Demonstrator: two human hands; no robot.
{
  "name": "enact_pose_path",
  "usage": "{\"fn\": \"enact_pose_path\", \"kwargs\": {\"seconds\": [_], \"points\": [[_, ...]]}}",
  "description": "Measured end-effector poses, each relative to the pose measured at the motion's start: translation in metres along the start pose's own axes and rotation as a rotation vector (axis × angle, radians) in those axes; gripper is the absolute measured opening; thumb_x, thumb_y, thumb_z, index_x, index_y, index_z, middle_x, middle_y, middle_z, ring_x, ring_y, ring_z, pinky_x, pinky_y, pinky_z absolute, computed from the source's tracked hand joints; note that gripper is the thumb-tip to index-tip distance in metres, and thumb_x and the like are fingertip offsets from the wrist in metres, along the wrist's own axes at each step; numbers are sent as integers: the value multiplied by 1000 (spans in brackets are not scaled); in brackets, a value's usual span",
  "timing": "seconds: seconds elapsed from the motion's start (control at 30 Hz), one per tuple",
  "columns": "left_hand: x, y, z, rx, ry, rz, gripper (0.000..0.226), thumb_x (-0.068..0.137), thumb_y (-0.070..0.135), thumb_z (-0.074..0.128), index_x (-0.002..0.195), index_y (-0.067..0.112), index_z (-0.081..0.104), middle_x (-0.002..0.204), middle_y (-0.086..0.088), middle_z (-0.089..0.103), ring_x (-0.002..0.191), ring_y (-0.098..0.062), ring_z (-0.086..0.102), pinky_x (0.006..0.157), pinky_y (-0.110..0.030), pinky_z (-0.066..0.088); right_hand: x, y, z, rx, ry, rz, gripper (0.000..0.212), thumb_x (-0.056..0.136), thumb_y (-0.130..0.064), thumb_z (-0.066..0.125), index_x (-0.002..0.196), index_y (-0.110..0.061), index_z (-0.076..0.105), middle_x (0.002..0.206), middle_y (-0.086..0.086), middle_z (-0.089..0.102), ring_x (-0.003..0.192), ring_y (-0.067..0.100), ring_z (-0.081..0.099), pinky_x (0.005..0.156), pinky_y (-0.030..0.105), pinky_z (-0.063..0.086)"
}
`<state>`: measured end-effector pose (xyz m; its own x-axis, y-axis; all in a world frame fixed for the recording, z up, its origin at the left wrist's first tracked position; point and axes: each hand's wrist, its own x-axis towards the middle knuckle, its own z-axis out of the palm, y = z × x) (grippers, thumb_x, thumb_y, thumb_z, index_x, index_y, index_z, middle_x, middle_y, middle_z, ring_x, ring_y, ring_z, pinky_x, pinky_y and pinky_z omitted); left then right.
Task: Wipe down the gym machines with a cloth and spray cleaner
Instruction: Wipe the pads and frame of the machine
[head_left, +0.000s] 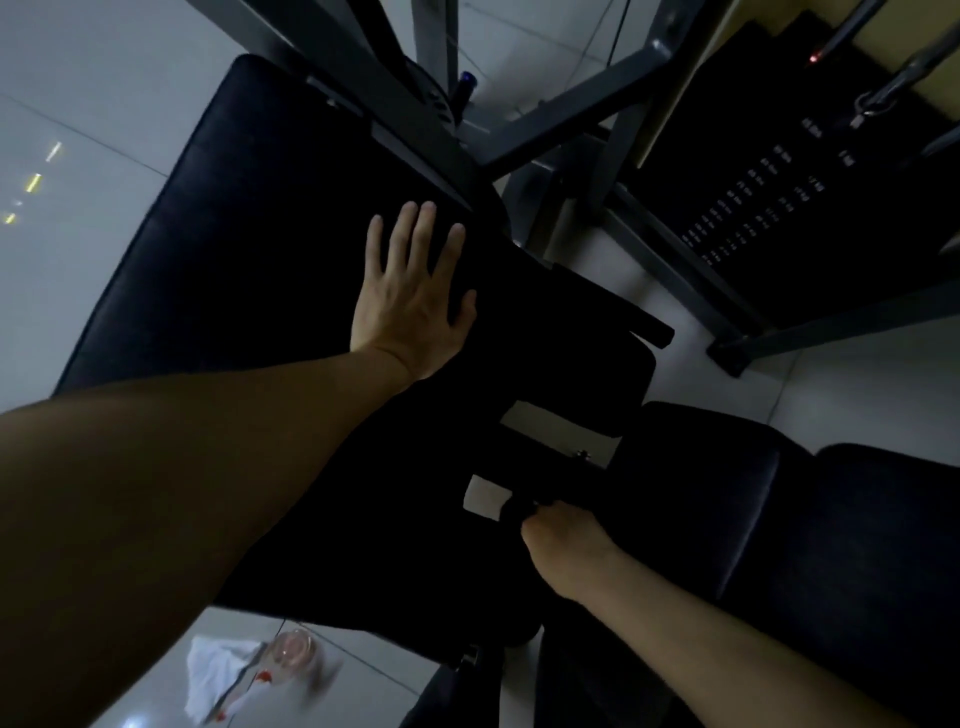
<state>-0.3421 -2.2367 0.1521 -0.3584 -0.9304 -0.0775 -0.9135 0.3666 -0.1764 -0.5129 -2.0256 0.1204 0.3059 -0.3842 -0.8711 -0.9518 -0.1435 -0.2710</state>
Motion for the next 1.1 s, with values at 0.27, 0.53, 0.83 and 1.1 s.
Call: {"fn": "enact_pose_path", "kwargs": {"seconds": [0.27, 0.53, 0.83, 1.1], "points": [[-2, -1, 2, -11, 25, 2, 74, 98, 59, 29, 160, 18, 25, 167, -18, 16, 156, -35, 9, 126, -57, 7, 16, -43, -22, 580, 110, 27, 23, 103, -6, 47, 123, -1, 57, 119, 18, 60, 115, 36, 57, 85, 34, 43], [-8, -1, -4, 31, -57, -1, 75, 101, 59, 18, 163, 17, 16, 169, -17, 9, 157, -34, 4, 126, -56, 6, -15, -18, -17, 36, 76, -88, 19, 102, -11, 47, 117, -3, 56, 118, 17, 60, 109, 34, 59, 85, 36, 48], [-161, 92, -37, -824, -57, -246, 37, 102, 30, 49, 133, 14, 61, 121, -10, 64, 110, -33, 64, 89, -42, 51, -89, 49, -77, -730, 93, -212, 44, 97, -43, 47, 123, -12, 65, 135, 11, 50, 122, 32, 46, 99, 43, 40], [-269, 168, -14, -1297, -702, -749, 21, 101, 32, 55, 87, 22, 67, 80, -5, 69, 74, -25, 69, 66, -38, 56, -62, 65, -70, -597, 355, 263, 49, 97, -46, 50, 135, -15, 52, 132, 14, 46, 121, 30, 43, 96, 43, 41]]}}
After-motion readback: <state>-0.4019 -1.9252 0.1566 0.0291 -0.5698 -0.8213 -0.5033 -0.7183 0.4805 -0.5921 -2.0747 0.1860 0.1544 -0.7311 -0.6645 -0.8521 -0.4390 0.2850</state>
